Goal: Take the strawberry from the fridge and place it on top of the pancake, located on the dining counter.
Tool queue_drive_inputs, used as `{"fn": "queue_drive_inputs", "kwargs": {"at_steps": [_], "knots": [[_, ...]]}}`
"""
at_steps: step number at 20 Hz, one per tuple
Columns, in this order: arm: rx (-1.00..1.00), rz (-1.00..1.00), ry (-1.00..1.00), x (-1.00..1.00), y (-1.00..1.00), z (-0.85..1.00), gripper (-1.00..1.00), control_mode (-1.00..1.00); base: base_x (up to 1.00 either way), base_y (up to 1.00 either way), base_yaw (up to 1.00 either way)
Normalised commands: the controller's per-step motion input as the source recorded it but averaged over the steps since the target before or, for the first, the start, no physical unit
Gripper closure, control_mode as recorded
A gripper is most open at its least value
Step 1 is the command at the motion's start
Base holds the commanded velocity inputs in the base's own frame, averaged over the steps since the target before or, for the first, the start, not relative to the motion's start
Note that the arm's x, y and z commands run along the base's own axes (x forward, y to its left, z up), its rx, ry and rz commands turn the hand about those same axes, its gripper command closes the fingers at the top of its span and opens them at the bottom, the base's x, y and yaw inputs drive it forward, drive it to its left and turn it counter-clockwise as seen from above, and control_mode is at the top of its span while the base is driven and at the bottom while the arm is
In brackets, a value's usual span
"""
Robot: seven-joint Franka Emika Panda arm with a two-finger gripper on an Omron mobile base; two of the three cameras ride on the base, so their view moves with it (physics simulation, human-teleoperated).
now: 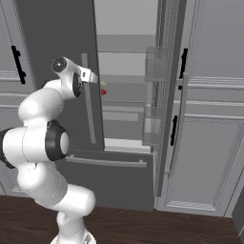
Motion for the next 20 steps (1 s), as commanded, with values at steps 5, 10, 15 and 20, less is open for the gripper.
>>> {"fn": "queue_drive_inputs", "kwargs": {"at_steps": [5,10,15,20], "knots": [[0.00,0.02,0.00,0.52,0.03,0.00,-1.00,-1.00,0.00,0.00,0.00],[-0.01,0.00,0.00,0.37,0.12,-0.04,-1.00,-1.00,0.00,0.00,0.00],[0.00,0.00,-0.05,0.39,0.04,-0.07,-1.00,-1.00,0.00,0.00,0.00],[0.00,0.00,-0.12,0.43,0.01,-0.15,-1.00,-1.00,0.00,0.00,0.00]]}}
